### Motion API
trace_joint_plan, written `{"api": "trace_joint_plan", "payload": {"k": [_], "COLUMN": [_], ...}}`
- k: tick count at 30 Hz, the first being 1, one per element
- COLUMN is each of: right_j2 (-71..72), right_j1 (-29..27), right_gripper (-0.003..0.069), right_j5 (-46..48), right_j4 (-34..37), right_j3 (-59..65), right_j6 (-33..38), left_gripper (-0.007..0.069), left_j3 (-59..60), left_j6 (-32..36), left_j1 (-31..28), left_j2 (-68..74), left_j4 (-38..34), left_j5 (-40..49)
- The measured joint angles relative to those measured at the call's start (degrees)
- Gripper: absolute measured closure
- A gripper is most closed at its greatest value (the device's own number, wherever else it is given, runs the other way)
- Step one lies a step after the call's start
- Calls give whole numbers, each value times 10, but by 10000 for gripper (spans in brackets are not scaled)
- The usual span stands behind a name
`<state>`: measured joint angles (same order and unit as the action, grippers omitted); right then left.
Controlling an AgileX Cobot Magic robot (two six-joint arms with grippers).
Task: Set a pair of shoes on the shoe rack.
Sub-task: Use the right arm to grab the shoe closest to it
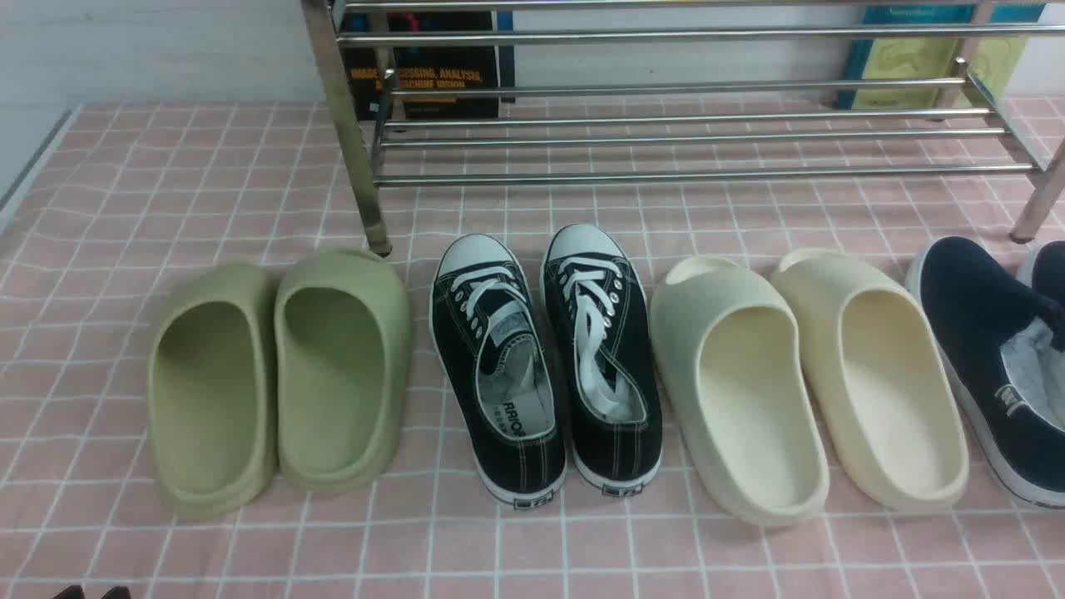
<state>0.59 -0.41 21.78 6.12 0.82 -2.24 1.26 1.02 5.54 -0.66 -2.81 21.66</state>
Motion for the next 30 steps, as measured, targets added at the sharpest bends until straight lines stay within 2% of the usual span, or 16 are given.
{"api": "trace_joint_plan", "payload": {"k": [23,30], "right_j2": [0,0], "right_j1": [0,0], "right_gripper": [638,629], "right_j5": [0,-2], "right_j4": [-1,-22], "right_j3": [0,0], "right_j6": [0,0], "left_gripper": [385,385], "left_j3": [0,0], "left_j6": [0,0], "left_j1": [0,0], "left_j2": [0,0], "left_j4": [0,0], "left_j5": [0,0]}}
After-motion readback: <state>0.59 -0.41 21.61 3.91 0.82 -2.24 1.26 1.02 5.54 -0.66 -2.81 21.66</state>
